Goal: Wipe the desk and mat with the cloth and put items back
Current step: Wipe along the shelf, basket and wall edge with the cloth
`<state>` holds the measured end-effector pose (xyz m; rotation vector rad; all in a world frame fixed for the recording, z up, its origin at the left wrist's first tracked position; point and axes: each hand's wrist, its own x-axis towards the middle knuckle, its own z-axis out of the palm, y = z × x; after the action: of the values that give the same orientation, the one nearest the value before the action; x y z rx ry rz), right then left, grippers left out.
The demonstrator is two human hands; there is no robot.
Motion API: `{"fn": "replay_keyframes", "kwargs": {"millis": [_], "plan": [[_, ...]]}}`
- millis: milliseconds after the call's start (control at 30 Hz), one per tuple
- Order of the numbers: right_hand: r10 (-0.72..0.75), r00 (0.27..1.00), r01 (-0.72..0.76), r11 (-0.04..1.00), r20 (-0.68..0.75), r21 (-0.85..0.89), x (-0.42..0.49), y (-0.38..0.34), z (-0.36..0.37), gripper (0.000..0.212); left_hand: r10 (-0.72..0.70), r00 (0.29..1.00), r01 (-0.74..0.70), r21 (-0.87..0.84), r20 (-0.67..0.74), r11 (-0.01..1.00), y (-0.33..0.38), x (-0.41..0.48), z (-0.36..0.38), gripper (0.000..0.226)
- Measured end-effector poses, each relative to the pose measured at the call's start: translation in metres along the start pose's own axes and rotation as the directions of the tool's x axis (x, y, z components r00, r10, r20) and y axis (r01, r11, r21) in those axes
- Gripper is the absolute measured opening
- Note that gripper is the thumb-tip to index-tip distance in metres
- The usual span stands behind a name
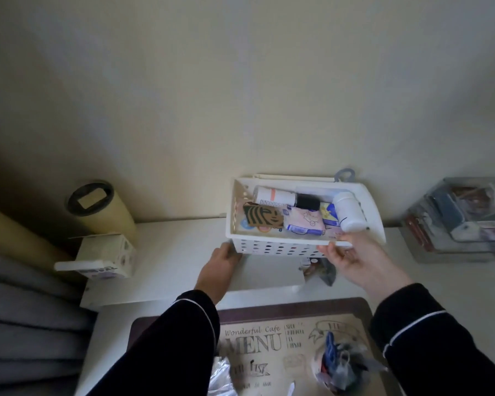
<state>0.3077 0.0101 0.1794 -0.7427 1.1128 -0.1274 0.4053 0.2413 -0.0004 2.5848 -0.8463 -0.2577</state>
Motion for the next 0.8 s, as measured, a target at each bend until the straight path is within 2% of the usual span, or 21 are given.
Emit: {"fn": "replay_keyframes", "kwargs": {"millis": [33, 67, 100, 167, 200, 233, 267, 300, 367, 400, 433, 500, 533, 567, 633, 700, 800], "plan": [[0.002, 1.0, -0.002, 1.0, -0.017, 0.002, 0.0, -0.002, -0.003, 0.011, -0.114, 0.993, 0.114, 0.022, -0.017, 0.993, -0.011, 0.005, -0.009, 0.035], [0.0, 1.0, 0.0, 1.0, -0.028, 0.006, 0.0, -0.005, -0.006, 0.009, -0.285, 0.958, 0.285, -0.002, -0.04, 0.959, -0.025, 0.01, -0.017, 0.037], [-0.009, 0.999, 0.009, 1.0, -0.037, 0.011, 0.0, -0.007, -0.009, 0.008, -0.416, 0.906, 0.419, 0.026, -0.081, 0.908, -0.038, 0.015, -0.025, 0.047], [-0.036, 0.999, 0.037, 0.999, -0.039, 0.025, 0.002, -0.012, -0.014, 0.007, -0.583, 0.791, 0.601, 0.063, -0.185, 0.797, -0.046, 0.029, -0.032, 0.066], [-0.05, 0.998, 0.051, 0.998, -0.04, 0.031, 0.003, -0.013, -0.016, 0.008, -0.666, 0.72, 0.675, -0.026, -0.195, 0.738, -0.037, 0.035, -0.03, 0.064], [-0.065, 0.997, 0.067, 0.997, -0.046, 0.033, 0.004, -0.015, -0.017, 0.008, -0.708, 0.682, 0.69, -0.16, -0.183, 0.706, -0.022, 0.042, -0.023, 0.058], [-0.08, 0.995, 0.082, 0.996, -0.053, 0.034, 0.005, -0.016, -0.018, 0.008, -0.705, 0.694, 0.655, -0.277, -0.148, 0.703, -0.001, 0.048, -0.014, 0.049], [-0.093, 0.994, 0.095, 0.995, -0.053, 0.034, 0.006, -0.017, -0.018, 0.007, -0.649, 0.751, 0.581, -0.343, -0.126, 0.739, 0.018, 0.05, -0.003, 0.042], [-0.107, 0.993, 0.109, 0.994, -0.046, 0.033, 0.009, -0.019, -0.02, 0.003, -0.321, 0.943, 0.292, -0.242, -0.09, 0.925, 0.054, 0.056, 0.02, 0.034], [-0.107, 0.993, 0.108, 0.994, -0.052, 0.026, 0.011, -0.021, -0.023, 0.001, -0.16, 0.987, 0.151, -0.202, -0.03, 0.968, 0.066, 0.057, 0.031, 0.035], [-0.108, 0.992, 0.11, 0.994, -0.062, 0.019, 0.013, -0.022, -0.026, 0.001, -0.051, 0.998, 0.055, -0.169, 0.025, 0.984, 0.071, 0.058, 0.037, 0.037], [-0.103, 0.991, 0.104, 0.994, -0.081, 0.015, 0.017, -0.025, -0.034, 0.007, 0.047, 0.998, -0.046, -0.018, 0.039, 0.999, 0.061, 0.064, 0.036, 0.041], [-0.09, 0.992, 0.093, 0.995, -0.092, 0.021, 0.019, -0.027, -0.038, 0.011, 0.008, 0.999, -0.011, 0.059, 0.046, 0.998, 0.05, 0.067, 0.032, 0.04], [-0.076, 0.991, 0.079, 0.996, -0.107, 0.032, 0.021, -0.029, -0.045, 0.013, -0.1, 0.995, 0.1, 0.062, -0.002, 0.993, 0.038, 0.071, 0.026, 0.04], [-0.047, 0.99, 0.053, 0.998, -0.134, 0.035, 0.024, -0.032, -0.052, 0.012, -0.367, 0.927, 0.369, 0.004, -0.081, 0.929, 0.012, 0.071, 0.011, 0.047], [-0.032, 0.99, 0.038, 0.999, -0.138, 0.039, 0.026, -0.034, -0.056, 0.005, -0.421, 0.893, 0.438, 0.093, -0.158, 0.894, 0.009, 0.071, 0.007, 0.062], [-0.031, 0.991, 0.039, 0.997, -0.13, 0.059, 0.026, -0.03, -0.055, 0.007, -0.352, 0.929, 0.358, 0.032, -0.116, 0.933, 0.046, 0.068, 0.021, 0.061]]}}
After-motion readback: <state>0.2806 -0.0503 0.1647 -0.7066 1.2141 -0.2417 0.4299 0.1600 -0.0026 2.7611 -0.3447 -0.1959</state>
